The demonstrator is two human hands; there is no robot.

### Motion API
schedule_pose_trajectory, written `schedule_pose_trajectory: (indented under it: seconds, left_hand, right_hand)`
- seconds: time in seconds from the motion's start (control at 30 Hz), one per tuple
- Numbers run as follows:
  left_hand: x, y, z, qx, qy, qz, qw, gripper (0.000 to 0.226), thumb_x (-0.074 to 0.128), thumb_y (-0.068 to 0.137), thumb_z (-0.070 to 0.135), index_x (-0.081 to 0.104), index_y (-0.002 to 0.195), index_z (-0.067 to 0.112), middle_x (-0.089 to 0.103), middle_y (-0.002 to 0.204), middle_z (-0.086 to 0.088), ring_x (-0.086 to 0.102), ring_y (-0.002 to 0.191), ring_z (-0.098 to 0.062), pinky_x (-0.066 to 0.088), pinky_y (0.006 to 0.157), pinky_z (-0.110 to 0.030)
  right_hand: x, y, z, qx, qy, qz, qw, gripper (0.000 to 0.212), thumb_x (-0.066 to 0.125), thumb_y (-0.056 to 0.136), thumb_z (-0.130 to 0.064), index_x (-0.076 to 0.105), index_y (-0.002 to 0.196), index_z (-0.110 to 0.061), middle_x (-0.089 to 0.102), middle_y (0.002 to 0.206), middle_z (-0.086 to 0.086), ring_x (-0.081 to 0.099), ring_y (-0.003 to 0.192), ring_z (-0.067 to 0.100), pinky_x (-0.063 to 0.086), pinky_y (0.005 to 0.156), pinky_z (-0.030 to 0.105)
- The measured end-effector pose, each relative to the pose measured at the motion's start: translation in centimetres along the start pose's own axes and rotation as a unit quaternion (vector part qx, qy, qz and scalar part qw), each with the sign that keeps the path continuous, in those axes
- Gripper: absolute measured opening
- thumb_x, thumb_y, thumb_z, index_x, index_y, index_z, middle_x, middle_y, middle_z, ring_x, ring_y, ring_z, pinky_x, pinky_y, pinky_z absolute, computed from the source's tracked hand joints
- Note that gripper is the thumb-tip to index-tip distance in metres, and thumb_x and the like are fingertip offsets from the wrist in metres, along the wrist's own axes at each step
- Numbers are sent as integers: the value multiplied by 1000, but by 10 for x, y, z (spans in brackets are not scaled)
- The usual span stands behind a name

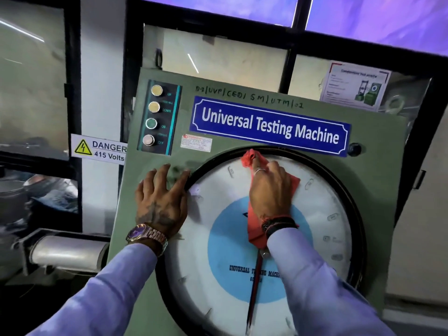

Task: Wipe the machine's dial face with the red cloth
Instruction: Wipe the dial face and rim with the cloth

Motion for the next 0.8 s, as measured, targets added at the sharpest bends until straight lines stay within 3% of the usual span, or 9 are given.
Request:
schedule_pose_trajectory:
  seconds: [0.07, 0.17, 0.23, 0.3, 0.4, 0.47, 0.57, 0.67, 0.8]
  left_hand:
    - [-1, 0, -6, 0, -1, -21, 1000, 59, 51, 96, 40, 65, 153, 33, 49, 164, -22, 46, 145, -56, 39, 116, -66]
    - [-3, 0, -12, -1, 13, -49, 999, 60, 49, 97, 44, 58, 157, 43, 42, 170, -17, 39, 150, -53, 34, 119, -64]
    - [-5, 1, -15, 2, 25, -64, 998, 62, 46, 99, 46, 50, 160, 50, 36, 173, -13, 34, 153, -50, 30, 122, -64]
    - [-5, 0, -20, 7, 39, -72, 997, 61, 45, 103, 46, 40, 163, 57, 30, 176, -12, 30, 155, -50, 26, 125, -66]
    - [-1, 1, -26, 11, 43, -76, 996, 63, 49, 109, 45, 26, 164, 64, 23, 178, -8, 23, 158, -51, 21, 126, -70]
    - [1, 1, -29, 17, 44, -81, 996, 59, 38, 109, 50, 21, 164, 67, 21, 179, -7, 21, 159, -51, 19, 127, -70]
    - [-2, 3, -35, 24, 24, -96, 995, 60, 16, 102, 61, 17, 161, 72, 19, 178, -5, 19, 159, -52, 20, 127, -71]
    - [-3, 5, -46, 54, 40, -103, 992, 59, 24, 104, 61, 13, 160, 75, 17, 177, -4, 20, 158, -54, 21, 125, -74]
    - [-4, 5, -60, 71, 71, -131, 986, 59, 30, 107, 63, 2, 158, 77, 12, 176, -3, 21, 157, -55, 22, 124, -75]
  right_hand:
    - [1, -1, -13, 16, 8, -8, 1000, 61, 47, 96, 0, 55, 155, -12, 67, 108, 19, 65, 101, 43, 51, 89, 49]
    - [9, -8, -47, -38, 24, -41, 998, 63, 46, 96, 1, 50, 158, -8, 67, 112, 20, 64, 103, 43, 52, 91, 50]
    - [4, -9, -44, -49, 18, -36, 998, 57, 47, 96, -2, 59, 151, -14, 68, 106, 18, 67, 98, 42, 55, 86, 49]
    - [-2, -5, -25, 3, 10, -5, 1000, 51, 48, 97, -3, 66, 142, -17, 69, 99, 16, 68, 94, 42, 55, 82, 49]
    - [-1, -2, -24, 44, 31, 11, 998, 56, 51, 97, 3, 58, 152, -4, 68, 101, 24, 66, 95, 46, 53, 83, 51]
    - [6, -11, -52, 0, 61, -6, 998, 61, 53, 93, 6, 54, 154, -1, 68, 103, 24, 66, 95, 46, 54, 83, 51]
    - [10, -26, -76, -67, 68, -49, 994, 63, 52, 95, 2, 53, 156, -12, 68, 111, 19, 66, 104, 44, 55, 89, 49]
    - [-1, -14, -54, -9, 40, -9, 999, 53, 52, 93, 0, 65, 139, -22, 68, 98, 14, 70, 92, 40, 56, 76, 44]
    - [4, -10, -57, 53, 45, -5, 998, 61, 47, 94, 3, 53, 155, -2, 67, 110, 27, 66, 100, 47, 54, 89, 51]
Point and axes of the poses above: each hand's wrist, its own y-axis towards the middle knuckle, its own x-axis out of the palm, z = x × y, the point moved 4 cm from there along y, towards the middle knuckle
